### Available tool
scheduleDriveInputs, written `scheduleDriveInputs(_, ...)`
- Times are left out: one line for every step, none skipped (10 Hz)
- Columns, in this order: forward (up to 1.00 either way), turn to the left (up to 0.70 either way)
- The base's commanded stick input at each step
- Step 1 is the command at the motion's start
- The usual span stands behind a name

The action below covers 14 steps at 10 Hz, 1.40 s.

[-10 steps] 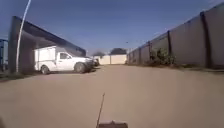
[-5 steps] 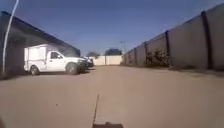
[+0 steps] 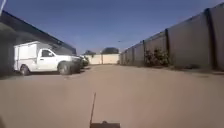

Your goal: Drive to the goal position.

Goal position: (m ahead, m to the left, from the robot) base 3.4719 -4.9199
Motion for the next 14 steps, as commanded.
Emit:
scheduleDriveInputs(1.00,0.00)
scheduleDriveInputs(1.00,0.00)
scheduleDriveInputs(1.00,0.00)
scheduleDriveInputs(1.00,0.00)
scheduleDriveInputs(1.00,0.00)
scheduleDriveInputs(1.00,0.00)
scheduleDriveInputs(1.00,0.00)
scheduleDriveInputs(1.00,0.00)
scheduleDriveInputs(1.00,0.00)
scheduleDriveInputs(1.00,0.00)
scheduleDriveInputs(1.00,0.00)
scheduleDriveInputs(1.00,0.00)
scheduleDriveInputs(1.00,0.00)
scheduleDriveInputs(1.00,0.00)
